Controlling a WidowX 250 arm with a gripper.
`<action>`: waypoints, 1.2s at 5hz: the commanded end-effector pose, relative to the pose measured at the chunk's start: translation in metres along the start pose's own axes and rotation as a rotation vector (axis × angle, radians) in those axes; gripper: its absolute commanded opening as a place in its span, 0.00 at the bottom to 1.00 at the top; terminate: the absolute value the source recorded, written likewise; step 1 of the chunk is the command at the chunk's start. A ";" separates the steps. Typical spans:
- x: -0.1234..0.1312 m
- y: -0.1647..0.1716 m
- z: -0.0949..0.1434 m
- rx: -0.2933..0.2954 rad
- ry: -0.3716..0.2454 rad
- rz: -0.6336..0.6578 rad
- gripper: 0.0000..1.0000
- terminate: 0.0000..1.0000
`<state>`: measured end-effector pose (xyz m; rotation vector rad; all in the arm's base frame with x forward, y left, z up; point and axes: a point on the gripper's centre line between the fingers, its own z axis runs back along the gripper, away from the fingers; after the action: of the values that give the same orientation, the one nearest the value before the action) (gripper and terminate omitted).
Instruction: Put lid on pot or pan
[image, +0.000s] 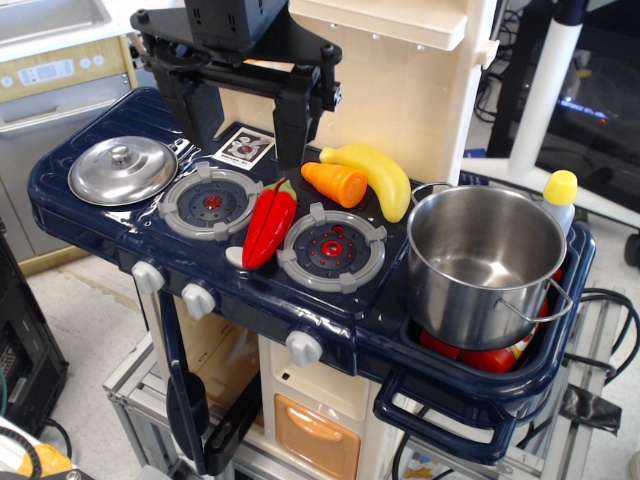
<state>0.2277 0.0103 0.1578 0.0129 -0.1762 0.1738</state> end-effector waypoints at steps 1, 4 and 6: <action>0.000 0.000 0.000 0.000 0.000 0.000 1.00 0.00; 0.037 0.082 -0.045 0.096 0.015 -0.177 1.00 0.00; 0.066 0.148 -0.071 0.092 -0.025 -0.315 1.00 0.00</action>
<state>0.2717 0.1703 0.0807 0.0919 -0.1517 -0.1313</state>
